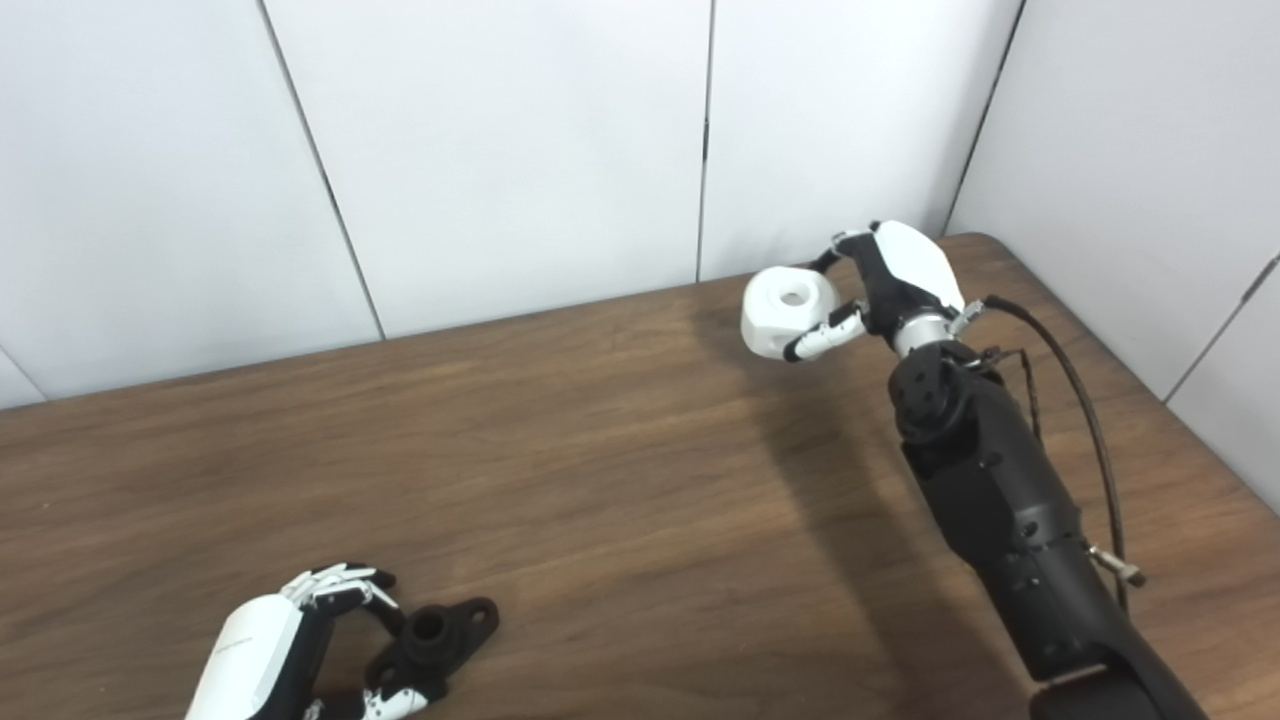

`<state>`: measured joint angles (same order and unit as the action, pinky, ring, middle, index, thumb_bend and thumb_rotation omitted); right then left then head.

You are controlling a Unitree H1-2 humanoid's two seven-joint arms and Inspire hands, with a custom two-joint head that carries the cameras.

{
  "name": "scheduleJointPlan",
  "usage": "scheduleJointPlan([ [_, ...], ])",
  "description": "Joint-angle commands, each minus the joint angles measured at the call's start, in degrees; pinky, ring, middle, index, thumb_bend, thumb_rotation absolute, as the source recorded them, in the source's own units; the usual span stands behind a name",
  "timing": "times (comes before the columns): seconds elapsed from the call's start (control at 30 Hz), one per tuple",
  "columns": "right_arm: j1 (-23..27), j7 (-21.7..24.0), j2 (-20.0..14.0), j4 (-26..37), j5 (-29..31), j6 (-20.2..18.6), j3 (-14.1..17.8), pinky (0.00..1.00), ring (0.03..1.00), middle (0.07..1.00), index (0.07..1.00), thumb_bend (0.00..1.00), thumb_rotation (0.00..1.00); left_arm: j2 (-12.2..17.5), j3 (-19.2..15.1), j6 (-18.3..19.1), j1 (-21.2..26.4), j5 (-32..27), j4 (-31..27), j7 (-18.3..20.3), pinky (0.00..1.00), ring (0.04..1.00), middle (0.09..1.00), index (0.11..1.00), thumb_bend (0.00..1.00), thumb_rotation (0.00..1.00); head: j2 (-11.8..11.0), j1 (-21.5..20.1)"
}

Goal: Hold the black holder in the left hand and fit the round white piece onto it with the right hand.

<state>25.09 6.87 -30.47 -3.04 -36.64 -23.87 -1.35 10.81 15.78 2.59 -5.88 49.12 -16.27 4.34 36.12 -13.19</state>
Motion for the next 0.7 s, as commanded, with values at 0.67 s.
scheduleJointPlan([
  [0.67, -4.21, 16.08, -1.91, 27.57, 0.30, -1.79, -6.45, 0.96, 0.948, 0.835, 0.484, 0.53, 0.14, -2.65, 4.05, 2.10, 0.97, 5.84, 1.04, -1.15, 0.92, 0.850, 0.773, 0.483, 0.52, 0.05, 3.39, 11.36],
])
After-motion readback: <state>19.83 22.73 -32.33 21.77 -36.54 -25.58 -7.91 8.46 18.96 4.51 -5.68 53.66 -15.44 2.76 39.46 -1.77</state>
